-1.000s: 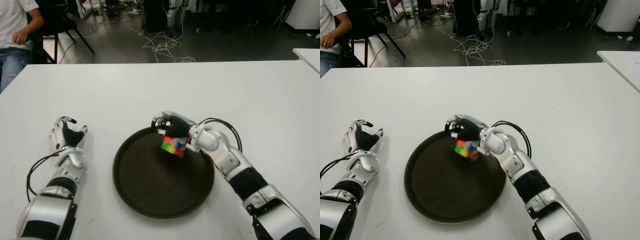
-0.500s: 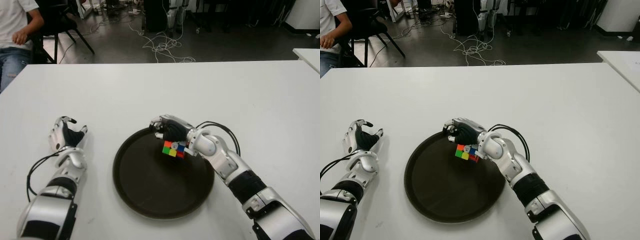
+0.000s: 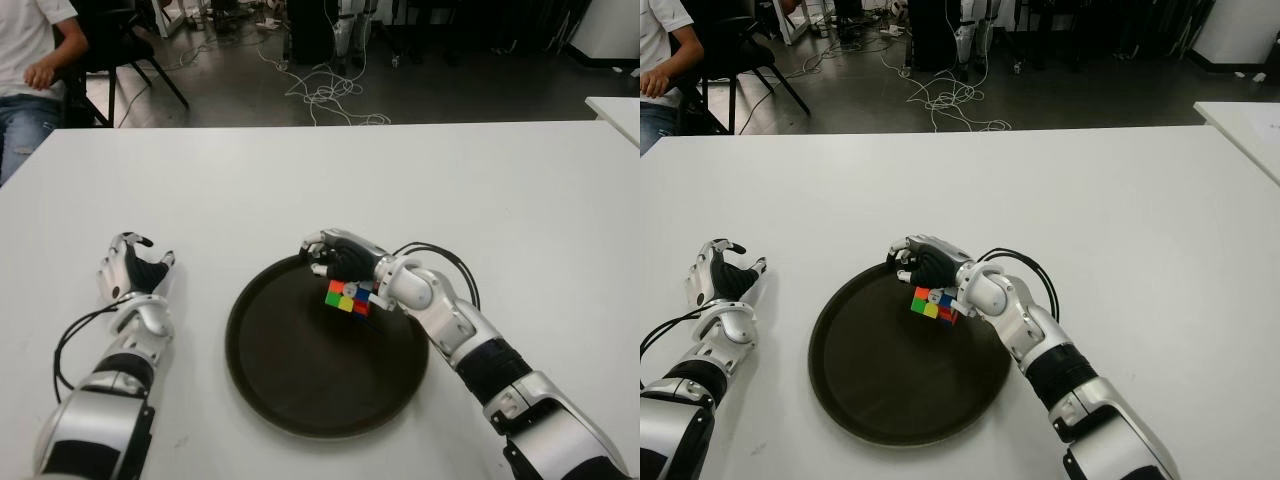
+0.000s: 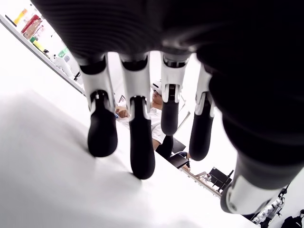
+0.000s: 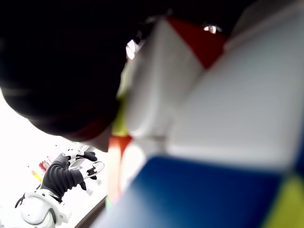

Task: Pick up the Rubik's Cube and put it in the plate

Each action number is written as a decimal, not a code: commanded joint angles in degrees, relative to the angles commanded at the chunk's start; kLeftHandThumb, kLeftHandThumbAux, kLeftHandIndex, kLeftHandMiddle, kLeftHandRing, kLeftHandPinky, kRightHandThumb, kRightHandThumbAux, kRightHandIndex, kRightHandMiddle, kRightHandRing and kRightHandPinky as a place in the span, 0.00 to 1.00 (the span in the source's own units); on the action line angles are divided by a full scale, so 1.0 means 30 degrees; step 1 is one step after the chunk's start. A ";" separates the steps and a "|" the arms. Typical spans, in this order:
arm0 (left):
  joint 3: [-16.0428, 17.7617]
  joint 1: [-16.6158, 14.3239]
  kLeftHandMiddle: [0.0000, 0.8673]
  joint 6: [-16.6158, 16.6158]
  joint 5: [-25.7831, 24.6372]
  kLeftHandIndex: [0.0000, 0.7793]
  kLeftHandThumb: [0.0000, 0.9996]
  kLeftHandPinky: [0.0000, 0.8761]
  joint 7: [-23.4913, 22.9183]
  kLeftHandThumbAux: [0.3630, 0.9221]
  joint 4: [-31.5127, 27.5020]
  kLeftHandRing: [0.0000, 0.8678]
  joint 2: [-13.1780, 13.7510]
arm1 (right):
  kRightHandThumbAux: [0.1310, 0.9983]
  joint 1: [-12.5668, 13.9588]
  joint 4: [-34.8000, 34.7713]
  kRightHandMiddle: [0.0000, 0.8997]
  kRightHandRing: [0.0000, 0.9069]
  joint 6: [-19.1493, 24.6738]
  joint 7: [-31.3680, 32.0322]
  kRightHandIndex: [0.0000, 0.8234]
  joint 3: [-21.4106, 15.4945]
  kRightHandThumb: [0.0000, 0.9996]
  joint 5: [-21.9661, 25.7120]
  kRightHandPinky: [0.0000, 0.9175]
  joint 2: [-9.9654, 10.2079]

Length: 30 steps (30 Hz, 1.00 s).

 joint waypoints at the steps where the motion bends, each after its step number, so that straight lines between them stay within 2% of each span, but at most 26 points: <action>1: 0.0010 0.0003 0.24 -0.0023 -0.0008 0.53 0.70 0.28 -0.0012 0.62 0.0002 0.25 0.0004 | 0.70 -0.0026 0.0005 0.80 0.83 0.0027 -0.0041 0.52 -0.0007 0.69 -0.0017 0.81 -0.0001; 8: 0.0048 -0.0005 0.24 -0.0058 -0.0018 0.53 0.70 0.30 0.0102 0.62 -0.0015 0.26 -0.0016 | 0.69 -0.0520 -0.0277 0.82 0.84 0.0273 -0.0409 0.52 -0.0379 0.69 -0.0061 0.82 -0.0097; 15: 0.0014 -0.0010 0.24 -0.0049 0.0022 0.53 0.70 0.28 0.0038 0.62 -0.0005 0.25 0.0020 | 0.69 -0.1106 -0.0601 0.82 0.84 0.0107 -0.1099 0.53 -0.0702 0.69 -0.0393 0.82 -0.0350; 25: -0.0009 0.0002 0.25 -0.0106 0.0052 0.53 0.70 0.29 0.0070 0.62 -0.0003 0.26 0.0025 | 0.69 -0.1898 -0.0676 0.83 0.85 0.0336 -0.2806 0.53 -0.1002 0.69 -0.1170 0.83 -0.0163; 30: -0.0090 0.0009 0.25 -0.0124 0.0143 0.53 0.70 0.29 0.0144 0.62 -0.0013 0.26 0.0069 | 0.69 -0.2042 -0.1397 0.85 0.86 0.0721 -0.2608 0.53 -0.1209 0.69 -0.1035 0.84 -0.0338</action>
